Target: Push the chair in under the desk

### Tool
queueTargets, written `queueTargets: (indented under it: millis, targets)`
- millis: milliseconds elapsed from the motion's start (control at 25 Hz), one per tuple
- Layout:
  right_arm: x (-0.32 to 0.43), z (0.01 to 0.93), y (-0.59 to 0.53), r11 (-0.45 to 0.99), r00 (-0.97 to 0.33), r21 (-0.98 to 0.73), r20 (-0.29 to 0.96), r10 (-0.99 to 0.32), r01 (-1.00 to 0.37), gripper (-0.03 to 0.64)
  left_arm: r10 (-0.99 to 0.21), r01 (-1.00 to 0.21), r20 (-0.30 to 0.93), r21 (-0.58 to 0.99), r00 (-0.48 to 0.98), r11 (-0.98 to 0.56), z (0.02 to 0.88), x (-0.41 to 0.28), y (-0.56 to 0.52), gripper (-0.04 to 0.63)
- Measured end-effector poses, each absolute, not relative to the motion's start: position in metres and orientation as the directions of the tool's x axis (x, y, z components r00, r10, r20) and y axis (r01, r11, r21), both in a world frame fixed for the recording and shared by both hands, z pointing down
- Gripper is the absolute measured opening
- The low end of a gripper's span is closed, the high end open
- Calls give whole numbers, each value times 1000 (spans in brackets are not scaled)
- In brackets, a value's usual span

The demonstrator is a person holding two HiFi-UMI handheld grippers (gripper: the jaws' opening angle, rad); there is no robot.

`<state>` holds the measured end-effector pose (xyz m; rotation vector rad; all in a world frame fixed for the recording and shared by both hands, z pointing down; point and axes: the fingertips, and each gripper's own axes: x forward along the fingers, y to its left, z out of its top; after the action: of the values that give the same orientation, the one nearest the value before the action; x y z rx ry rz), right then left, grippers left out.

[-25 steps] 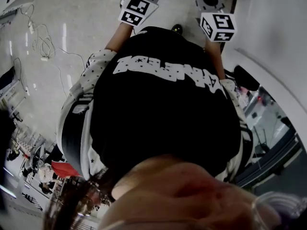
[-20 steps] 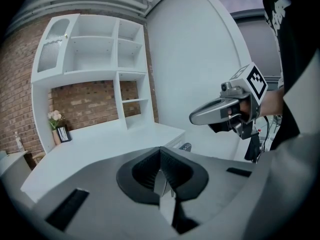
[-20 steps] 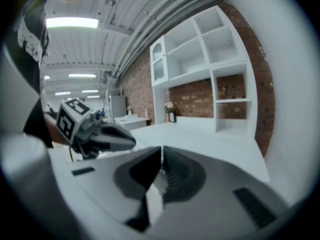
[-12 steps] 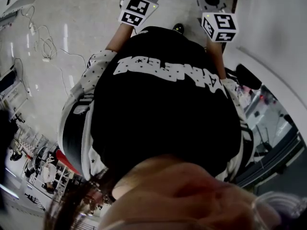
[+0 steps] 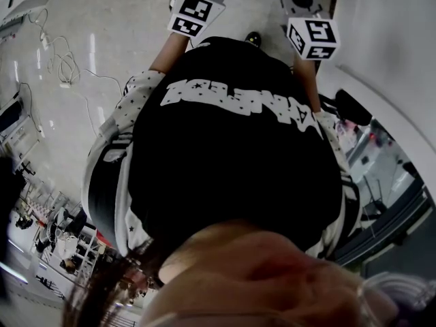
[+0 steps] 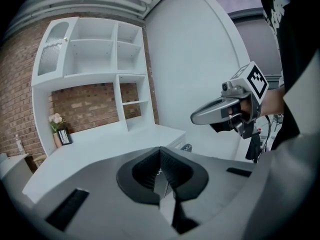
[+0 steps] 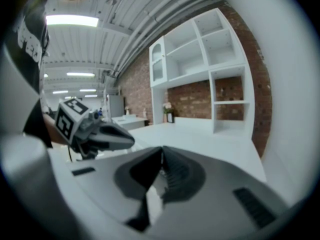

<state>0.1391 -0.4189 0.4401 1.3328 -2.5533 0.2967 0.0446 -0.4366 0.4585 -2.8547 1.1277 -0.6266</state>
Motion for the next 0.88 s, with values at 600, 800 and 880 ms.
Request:
queueTargets:
  millis: [600,800,880]
  targets:
    - [143,435,-415,556,-546,-61,304,-781,-829,31,-650,-647,368,-151,665,-747,461,46,-432,35]
    - [146,432,-417,552,-541,-57,302,-785,-832,30,-651,-646,367,-156,664,-747,459,47,-433,35]
    - [146,432,-416,551,-540,-57,302,-785,-833,31,-650,-642,367,-162,666,-749,458,48,-433,35]
